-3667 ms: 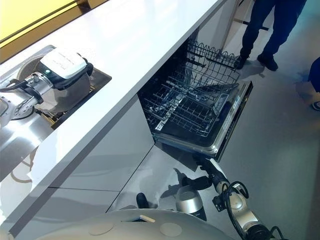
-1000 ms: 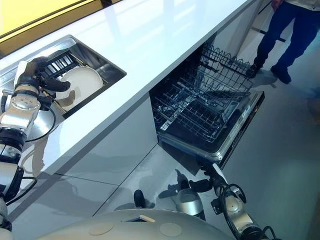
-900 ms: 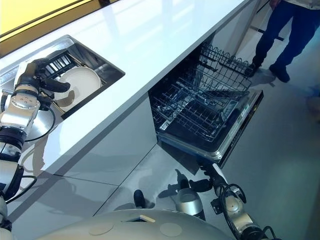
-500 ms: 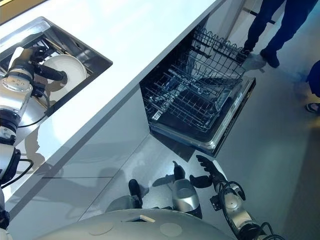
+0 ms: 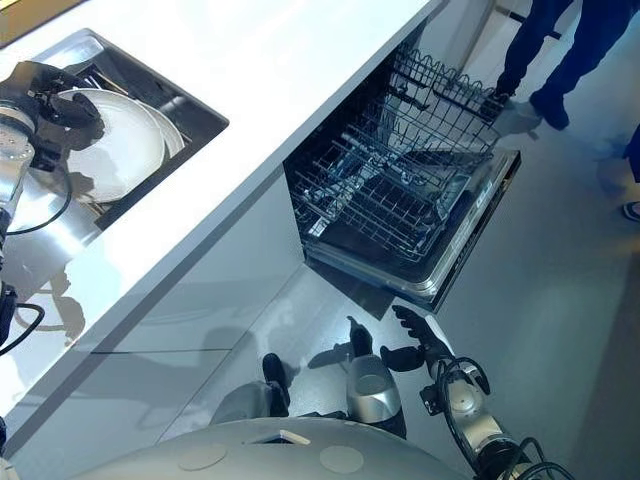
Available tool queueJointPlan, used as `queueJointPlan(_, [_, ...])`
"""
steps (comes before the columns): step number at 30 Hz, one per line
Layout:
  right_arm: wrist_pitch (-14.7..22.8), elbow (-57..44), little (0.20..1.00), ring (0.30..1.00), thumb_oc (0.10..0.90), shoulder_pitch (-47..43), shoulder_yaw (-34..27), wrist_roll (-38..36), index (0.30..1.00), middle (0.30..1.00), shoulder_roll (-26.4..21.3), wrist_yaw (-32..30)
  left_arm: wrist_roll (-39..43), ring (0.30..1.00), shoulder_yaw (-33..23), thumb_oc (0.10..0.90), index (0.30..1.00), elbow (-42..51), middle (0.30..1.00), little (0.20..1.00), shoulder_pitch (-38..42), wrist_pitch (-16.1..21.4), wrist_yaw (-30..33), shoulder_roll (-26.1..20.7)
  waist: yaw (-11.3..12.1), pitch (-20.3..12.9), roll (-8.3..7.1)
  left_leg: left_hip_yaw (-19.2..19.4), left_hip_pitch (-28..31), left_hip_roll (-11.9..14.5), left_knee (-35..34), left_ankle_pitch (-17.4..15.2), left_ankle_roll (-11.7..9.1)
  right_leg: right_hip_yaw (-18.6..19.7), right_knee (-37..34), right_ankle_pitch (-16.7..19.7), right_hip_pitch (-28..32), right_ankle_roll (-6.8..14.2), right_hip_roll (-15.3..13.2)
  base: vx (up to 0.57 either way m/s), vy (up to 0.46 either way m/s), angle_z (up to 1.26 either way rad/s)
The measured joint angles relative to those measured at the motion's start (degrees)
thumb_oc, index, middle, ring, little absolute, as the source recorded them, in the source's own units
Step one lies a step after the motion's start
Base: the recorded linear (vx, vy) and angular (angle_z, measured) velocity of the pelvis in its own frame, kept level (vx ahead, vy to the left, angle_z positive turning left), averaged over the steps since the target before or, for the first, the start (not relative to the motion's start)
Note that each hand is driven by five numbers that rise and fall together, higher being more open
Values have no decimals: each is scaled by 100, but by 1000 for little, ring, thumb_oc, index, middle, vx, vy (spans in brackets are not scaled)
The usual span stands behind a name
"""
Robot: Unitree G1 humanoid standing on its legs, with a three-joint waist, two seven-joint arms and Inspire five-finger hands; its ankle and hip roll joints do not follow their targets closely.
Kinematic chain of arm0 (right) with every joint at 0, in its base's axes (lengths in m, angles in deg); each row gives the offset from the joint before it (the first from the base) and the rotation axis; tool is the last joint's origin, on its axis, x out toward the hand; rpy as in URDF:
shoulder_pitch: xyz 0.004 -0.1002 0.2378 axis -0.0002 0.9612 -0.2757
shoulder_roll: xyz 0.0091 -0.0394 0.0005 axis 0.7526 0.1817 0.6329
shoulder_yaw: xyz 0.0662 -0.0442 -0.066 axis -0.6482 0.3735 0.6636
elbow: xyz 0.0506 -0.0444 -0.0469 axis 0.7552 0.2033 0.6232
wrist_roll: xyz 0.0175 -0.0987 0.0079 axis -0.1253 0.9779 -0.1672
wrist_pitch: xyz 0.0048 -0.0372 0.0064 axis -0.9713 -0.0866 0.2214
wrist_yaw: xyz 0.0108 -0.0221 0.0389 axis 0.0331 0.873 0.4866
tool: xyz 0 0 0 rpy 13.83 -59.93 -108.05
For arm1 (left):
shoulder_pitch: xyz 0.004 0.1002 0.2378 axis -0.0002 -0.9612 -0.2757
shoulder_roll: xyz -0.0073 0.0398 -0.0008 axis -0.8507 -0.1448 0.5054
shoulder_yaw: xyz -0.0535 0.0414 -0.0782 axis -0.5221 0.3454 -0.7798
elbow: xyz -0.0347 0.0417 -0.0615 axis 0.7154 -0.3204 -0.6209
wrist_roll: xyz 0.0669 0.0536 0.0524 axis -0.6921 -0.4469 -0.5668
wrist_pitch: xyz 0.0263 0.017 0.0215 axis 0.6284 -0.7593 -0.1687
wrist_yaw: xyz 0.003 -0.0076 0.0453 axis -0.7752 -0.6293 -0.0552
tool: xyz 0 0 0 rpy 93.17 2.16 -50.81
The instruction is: Pick up plates and place into dishwasher.
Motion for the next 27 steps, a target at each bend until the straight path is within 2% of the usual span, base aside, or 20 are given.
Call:
queueJointPlan(14, [2, 55, 900, 900, 800, 9, -3, 72, 900, 900, 0, 49, -294, 300, -3, 100, 300, 302, 300, 200, -59, 449, 221, -24, 112, -10, -7, -109, 42, 11, 108, 26, -14, 0, -1, -74, 137, -14, 26, -4, -4, 3])
queueJointPlan(17, [2, 55, 900, 900, 800, 13, -3, 74, 900, 900, 2, 49, -290, 300, -4, 100, 300, 435, 300, 200, -118, 560, 503, -25, 123, -12, -10, -121, 37, 10, 175, 19, -18, 4, 1, -73, 158, -14, 26, -25, -18, 1])
queueJointPlan(20, [6, 16, 900, 900, 800, -6, -4, 50, 900, 900, 3, 53, -88, 300, -41, 100, 300, 568, 300, 200, -192, 914, 1064, -24, 127, -21, -23, -135, 37, 12, 189, 4, -21, 6, 1, -73, 179, -14, 29, -56, -37, 2])
queueJointPlan(23, [3, -243, 900, 900, 800, 70, -19, -345, 900, 900, 4, 210, 395, 300, -510, 100, 300, 1354, 300, 200, -568, 1225, 1563, -12, 152, -35, -46, -144, 37, 12, 193, 6, -22, 16, 1, -73, 187, -14, 30, -98, -44, 1])
queueJointPlan(25, [-108, -632, 900, 900, 800, 137, -179, -1095, 900, 900, 90, 586, 564, 300, -1109, 100, 300, 2466, 300, 200, -1095, 1349, 1933, 143, 196, -44, -56, -154, 37, 13, 194, 6, -22, 26, 1, -72, 189, -14, 36, -114, -36, 0])
queueJointPlan(27, [-219, -914, 900, 900, 800, 117, -278, -1765, 900, 900, 177, 963, 549, 300, -1463, 100, 300, 3390, 300, 200, -1554, 1480, 2131, 257, 222, -68, -56, -157, 41, 16, 194, 6, -22, 37, 1, -72, 190, -15, 42, -174, -65, 0])
